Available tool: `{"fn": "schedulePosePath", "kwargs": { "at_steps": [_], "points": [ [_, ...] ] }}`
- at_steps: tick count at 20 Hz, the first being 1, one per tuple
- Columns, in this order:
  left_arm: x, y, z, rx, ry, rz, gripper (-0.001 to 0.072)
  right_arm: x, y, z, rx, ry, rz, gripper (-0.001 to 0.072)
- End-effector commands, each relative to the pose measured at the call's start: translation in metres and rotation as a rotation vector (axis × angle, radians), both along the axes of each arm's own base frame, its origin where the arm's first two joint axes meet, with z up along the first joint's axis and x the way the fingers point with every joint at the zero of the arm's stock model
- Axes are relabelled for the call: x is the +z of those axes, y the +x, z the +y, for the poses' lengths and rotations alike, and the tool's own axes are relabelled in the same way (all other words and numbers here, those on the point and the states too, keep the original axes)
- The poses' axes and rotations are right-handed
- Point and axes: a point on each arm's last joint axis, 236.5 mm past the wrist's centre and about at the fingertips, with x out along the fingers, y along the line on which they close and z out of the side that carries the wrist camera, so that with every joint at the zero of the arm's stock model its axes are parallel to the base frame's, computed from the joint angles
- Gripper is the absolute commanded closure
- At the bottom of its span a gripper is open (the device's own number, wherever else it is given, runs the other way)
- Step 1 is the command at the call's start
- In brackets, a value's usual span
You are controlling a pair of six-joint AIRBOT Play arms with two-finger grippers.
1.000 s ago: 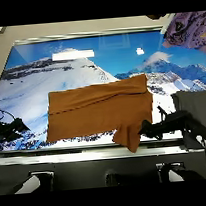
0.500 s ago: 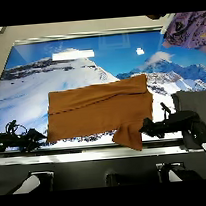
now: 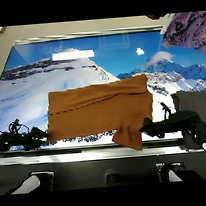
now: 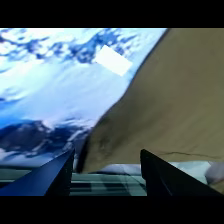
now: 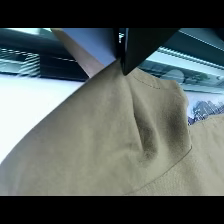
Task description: Fold the clothes and pants, and hang the long-sleeved shirts on hangers.
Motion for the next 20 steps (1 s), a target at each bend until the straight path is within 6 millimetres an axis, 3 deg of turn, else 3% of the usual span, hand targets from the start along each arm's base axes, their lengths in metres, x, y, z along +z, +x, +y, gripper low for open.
{"fn": "schedulePosePath", "kwargs": {
  "at_steps": [1, 2, 3, 4, 7, 10, 16, 18, 20],
  "points": [
    [-0.012, -0.005, -0.012, -0.043, -0.012, 0.046, 0.0255, 0.002, 0.002, 0.000, -0.002, -0.001, -0.007, 0.0686],
    [-0.013, -0.006, -0.014, -0.052, -0.014, 0.051, 0.0356, 0.003, 0.003, 0.000, -0.004, -0.002, -0.012, 0.0686],
    [-0.013, -0.006, -0.014, -0.055, -0.014, 0.050, 0.0568, 0.005, 0.003, 0.000, -0.004, -0.002, -0.020, 0.0686],
    [-0.012, -0.004, -0.014, -0.056, -0.012, 0.045, 0.0686, 0.007, 0.003, 0.000, -0.003, -0.004, -0.029, 0.0687],
    [0.006, 0.003, -0.012, -0.077, -0.022, 0.026, 0.0689, 0.017, 0.003, -0.005, -0.025, -0.029, -0.054, 0.0687],
    [0.034, 0.006, 0.010, -0.008, 0.096, 0.032, 0.0690, 0.036, -0.008, -0.021, -0.017, -0.121, -0.065, 0.0688],
    [0.082, -0.037, 0.023, 0.049, 0.295, 0.028, 0.0690, 0.100, -0.065, -0.039, 0.003, -0.250, -0.073, 0.0688],
    [0.094, -0.033, 0.025, 0.081, 0.332, -0.040, 0.0690, 0.113, -0.063, -0.040, -0.007, -0.262, -0.111, 0.0689],
    [0.098, -0.019, 0.025, 0.097, 0.331, -0.104, 0.0690, 0.112, -0.044, -0.043, -0.015, -0.266, -0.142, 0.0689]
  ]
}}
